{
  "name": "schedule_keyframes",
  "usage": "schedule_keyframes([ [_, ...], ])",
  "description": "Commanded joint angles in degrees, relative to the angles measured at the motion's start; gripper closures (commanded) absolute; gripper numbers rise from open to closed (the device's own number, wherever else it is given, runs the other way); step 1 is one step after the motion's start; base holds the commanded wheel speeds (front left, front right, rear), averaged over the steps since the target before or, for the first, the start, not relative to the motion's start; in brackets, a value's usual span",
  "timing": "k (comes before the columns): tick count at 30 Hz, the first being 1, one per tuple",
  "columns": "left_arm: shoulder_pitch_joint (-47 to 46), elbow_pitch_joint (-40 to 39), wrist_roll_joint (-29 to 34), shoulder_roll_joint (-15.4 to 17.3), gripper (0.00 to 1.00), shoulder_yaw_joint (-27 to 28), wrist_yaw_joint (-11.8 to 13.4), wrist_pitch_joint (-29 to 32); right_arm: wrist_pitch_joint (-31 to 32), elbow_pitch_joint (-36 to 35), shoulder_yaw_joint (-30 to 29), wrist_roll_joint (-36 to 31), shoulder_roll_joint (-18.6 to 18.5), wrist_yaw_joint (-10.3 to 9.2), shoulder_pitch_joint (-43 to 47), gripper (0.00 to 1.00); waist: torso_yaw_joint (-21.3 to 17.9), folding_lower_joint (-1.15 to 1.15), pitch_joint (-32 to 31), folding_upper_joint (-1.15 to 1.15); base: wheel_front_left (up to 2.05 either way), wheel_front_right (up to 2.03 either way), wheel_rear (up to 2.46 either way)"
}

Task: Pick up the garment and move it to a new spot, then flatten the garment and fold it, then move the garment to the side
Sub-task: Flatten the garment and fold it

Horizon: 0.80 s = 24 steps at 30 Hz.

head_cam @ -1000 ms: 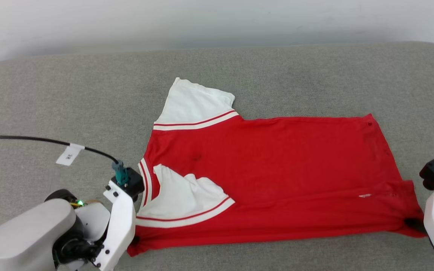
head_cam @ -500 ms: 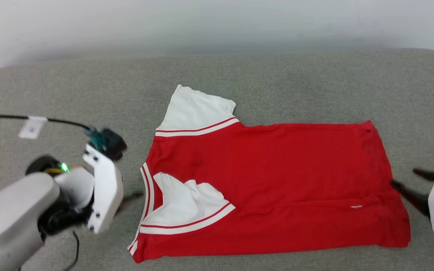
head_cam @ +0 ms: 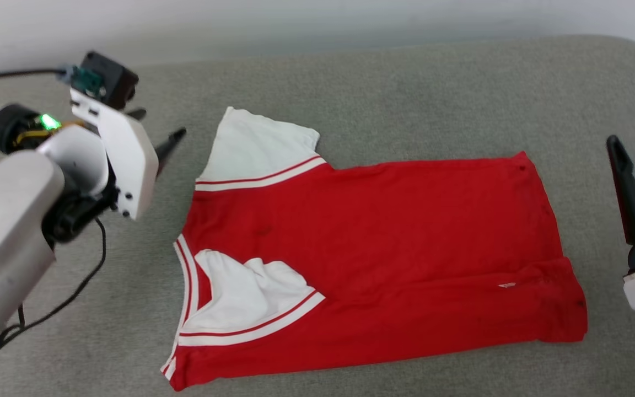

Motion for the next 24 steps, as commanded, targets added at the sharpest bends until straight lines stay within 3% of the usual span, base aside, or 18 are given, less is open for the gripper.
schedule_keyframes([
  [1, -0.9, 0.31, 0.3, -0.24, 0.0, 0.19, -0.01, -0.16, -0.45, -0.57, -0.47, -0.47, 0.83, -0.04, 0.75, 0.0, -1.19, 0.0, 1.42, 0.0, 0.0, 0.0, 0.0],
  [4, -4.08, 2.88, 0.7, -0.92, 0.0, 0.96, -0.4, 0.29, -3.39, -4.83, -3.21, -4.07, 6.27, -0.04, 3.81, 0.0, -2.48, 0.0, 3.63, 0.0, 0.0, 0.0, 0.0],
  [12, -14.33, 8.82, -0.49, -2.79, 0.0, 2.65, -1.64, 6.44, -9.19, -8.73, -3.74, -8.87, 13.86, -0.04, 7.68, 0.0, -5.68, 0.0, 10.82, 0.0, 0.0, 0.0, 0.0],
  [24, -26.65, 14.37, -2.73, -5.04, 0.0, -1.59, -3.77, 30.09, -13.47, -7.04, -0.3, -10.35, 17.08, -0.04, 4.75, 0.0, -10.17, 0.0, 20.88, 0.0, 0.0, 0.0, 0.0],
])
